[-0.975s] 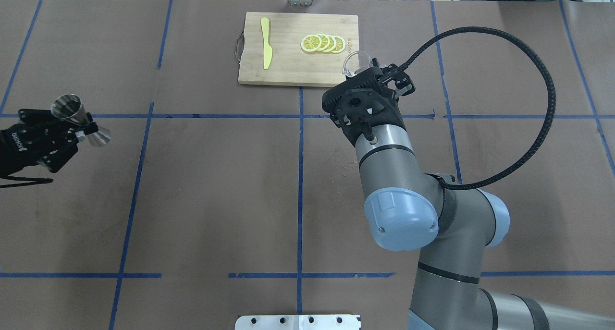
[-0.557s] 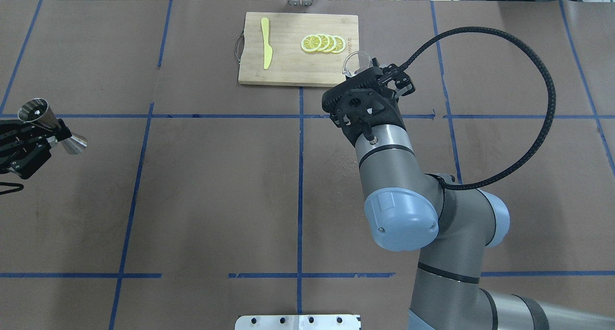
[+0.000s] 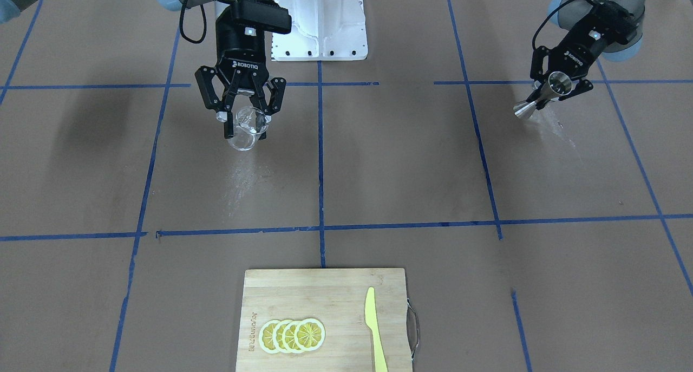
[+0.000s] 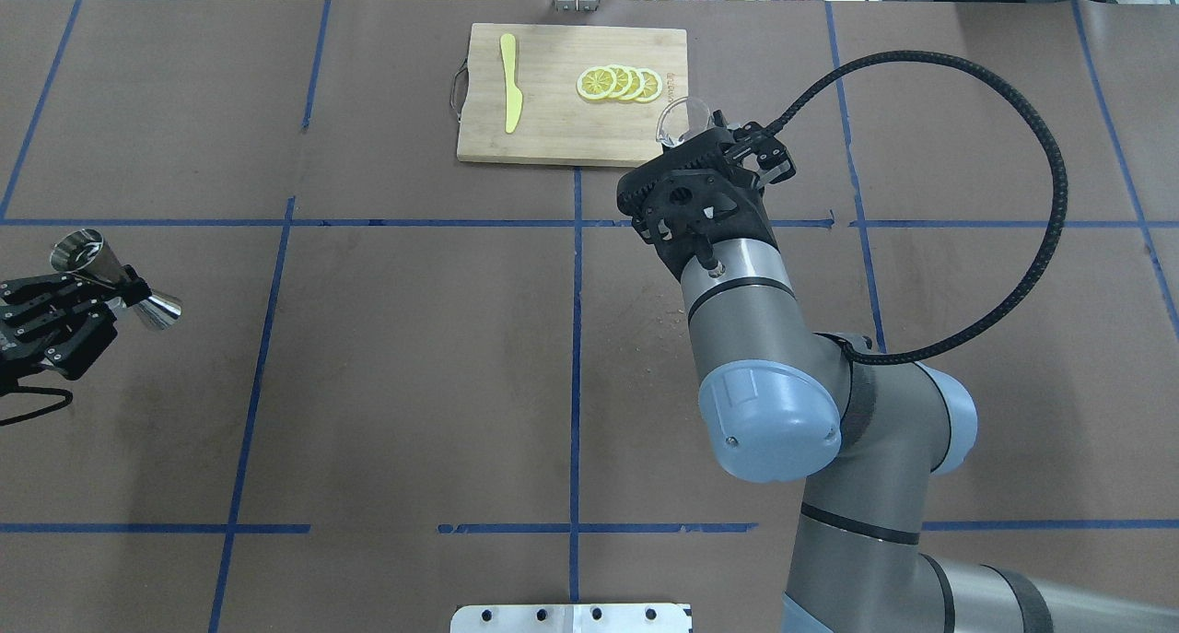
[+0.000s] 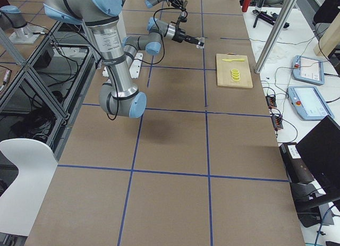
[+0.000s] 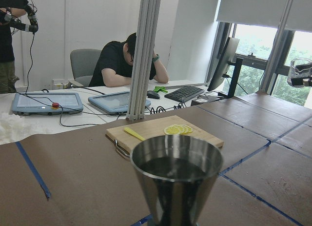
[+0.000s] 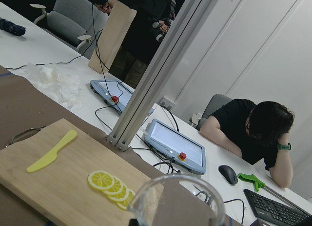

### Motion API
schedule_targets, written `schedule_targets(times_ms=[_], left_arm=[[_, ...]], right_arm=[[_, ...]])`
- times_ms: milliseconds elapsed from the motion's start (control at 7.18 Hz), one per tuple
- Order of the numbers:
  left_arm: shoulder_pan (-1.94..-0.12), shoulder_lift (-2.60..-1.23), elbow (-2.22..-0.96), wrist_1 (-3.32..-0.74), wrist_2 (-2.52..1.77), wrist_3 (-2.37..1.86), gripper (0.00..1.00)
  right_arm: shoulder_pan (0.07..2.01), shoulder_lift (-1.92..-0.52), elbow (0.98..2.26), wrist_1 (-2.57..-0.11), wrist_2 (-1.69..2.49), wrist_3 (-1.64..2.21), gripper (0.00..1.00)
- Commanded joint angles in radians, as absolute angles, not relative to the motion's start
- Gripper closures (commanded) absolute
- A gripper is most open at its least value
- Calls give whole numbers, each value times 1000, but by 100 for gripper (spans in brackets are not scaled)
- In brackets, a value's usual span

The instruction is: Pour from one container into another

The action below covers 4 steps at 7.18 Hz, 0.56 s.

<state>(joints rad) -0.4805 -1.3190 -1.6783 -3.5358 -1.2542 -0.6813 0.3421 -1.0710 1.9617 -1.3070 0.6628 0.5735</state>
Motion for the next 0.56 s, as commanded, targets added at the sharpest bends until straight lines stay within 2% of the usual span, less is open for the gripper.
schedule_targets(times_ms=[0, 418], left_arm=[[-306, -1296, -1667, -3550, -1007, -686, 100], [-119, -1296, -1596, -3548, -668, -689, 100]], right_arm=[[342, -1071, 1963, -1307, 657, 574, 100], [342, -1071, 1963, -1307, 657, 574, 100]])
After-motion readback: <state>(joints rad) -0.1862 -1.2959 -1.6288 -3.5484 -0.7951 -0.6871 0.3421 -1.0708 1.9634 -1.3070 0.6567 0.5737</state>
